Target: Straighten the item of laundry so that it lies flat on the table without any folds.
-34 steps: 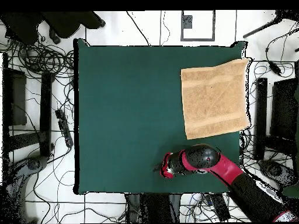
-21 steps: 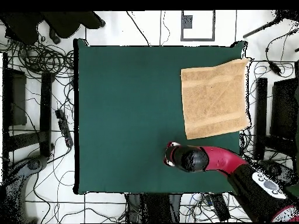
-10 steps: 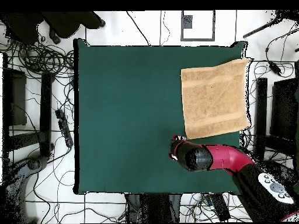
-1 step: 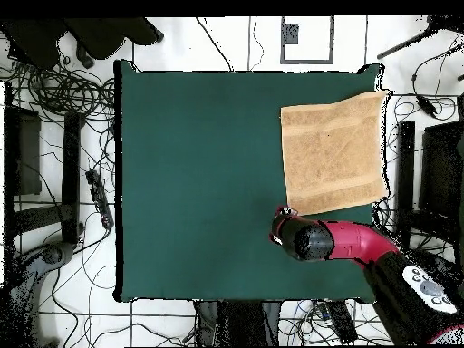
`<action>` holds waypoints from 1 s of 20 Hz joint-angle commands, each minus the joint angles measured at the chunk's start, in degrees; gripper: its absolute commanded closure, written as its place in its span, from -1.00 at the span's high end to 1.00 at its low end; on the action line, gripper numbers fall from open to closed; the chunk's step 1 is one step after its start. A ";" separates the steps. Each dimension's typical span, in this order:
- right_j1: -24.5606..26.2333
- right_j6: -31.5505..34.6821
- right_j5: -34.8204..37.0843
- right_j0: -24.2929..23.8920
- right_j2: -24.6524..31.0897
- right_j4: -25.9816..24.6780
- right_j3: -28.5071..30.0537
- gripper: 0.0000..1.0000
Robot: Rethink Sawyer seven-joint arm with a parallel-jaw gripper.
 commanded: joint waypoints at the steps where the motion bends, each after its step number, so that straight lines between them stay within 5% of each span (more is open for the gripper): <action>1: 5.91 7.68 -1.10 3.45 -1.97 -3.35 -10.02 -1.00; 20: 10.67 10.65 -9.67 3.46 -3.88 -5.17 -9.89 -1.00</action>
